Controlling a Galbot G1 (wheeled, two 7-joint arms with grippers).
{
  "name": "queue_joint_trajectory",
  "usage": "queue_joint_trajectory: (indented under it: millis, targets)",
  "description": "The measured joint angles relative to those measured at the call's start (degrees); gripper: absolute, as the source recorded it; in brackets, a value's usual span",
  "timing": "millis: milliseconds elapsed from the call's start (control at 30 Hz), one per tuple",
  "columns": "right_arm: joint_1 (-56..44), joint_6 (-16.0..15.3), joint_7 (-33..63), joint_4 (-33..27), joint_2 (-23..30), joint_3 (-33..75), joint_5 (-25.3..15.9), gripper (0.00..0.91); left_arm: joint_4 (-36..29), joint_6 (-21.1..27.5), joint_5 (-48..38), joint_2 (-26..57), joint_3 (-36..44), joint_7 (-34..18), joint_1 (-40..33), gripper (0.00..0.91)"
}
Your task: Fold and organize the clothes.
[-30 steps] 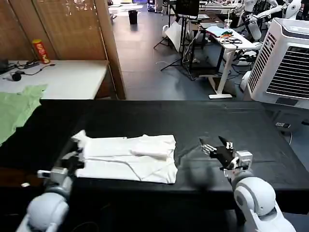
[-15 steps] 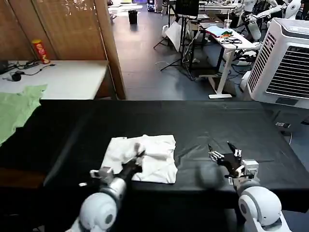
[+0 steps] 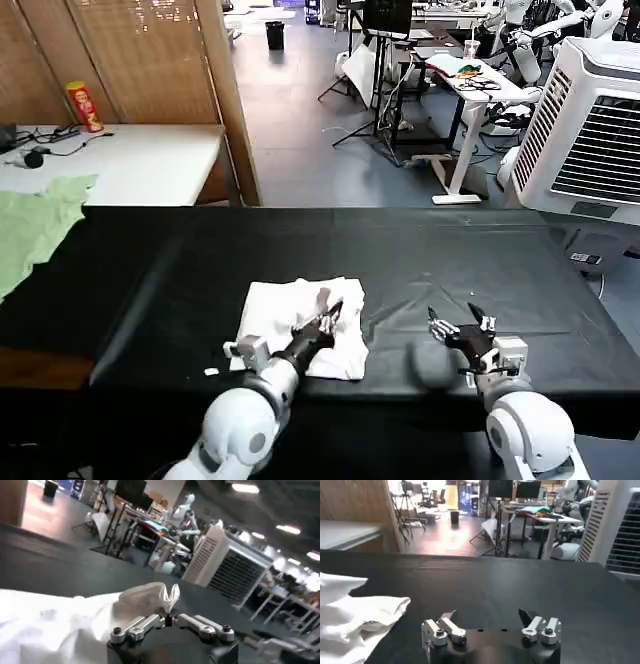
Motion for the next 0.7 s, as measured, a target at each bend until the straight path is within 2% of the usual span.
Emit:
queue_joint_trajectory:
  millis: [333,467,700]
  targets:
    - [1.90,2.37,-2.80,-1.25,-1.12,-2.87,-0.05,0.878,3.80,-2.09,4.91,-4.08,0.93,2.15,0.62,0.878]
    - [3.06,2.72,-4.40,-2.13,-2.03,-4.78,-0.04,0.878,3.24,-2.10,4.40,-5.78,1.38,2.43,1.43,0.878]
    - [6.54,2.56,-5.25,-4.76,-2.55,-9.98,-1.04,0.878,-0.37,-3.80,11.02,-2.55,-3.01,3.58,2.64,0.878]
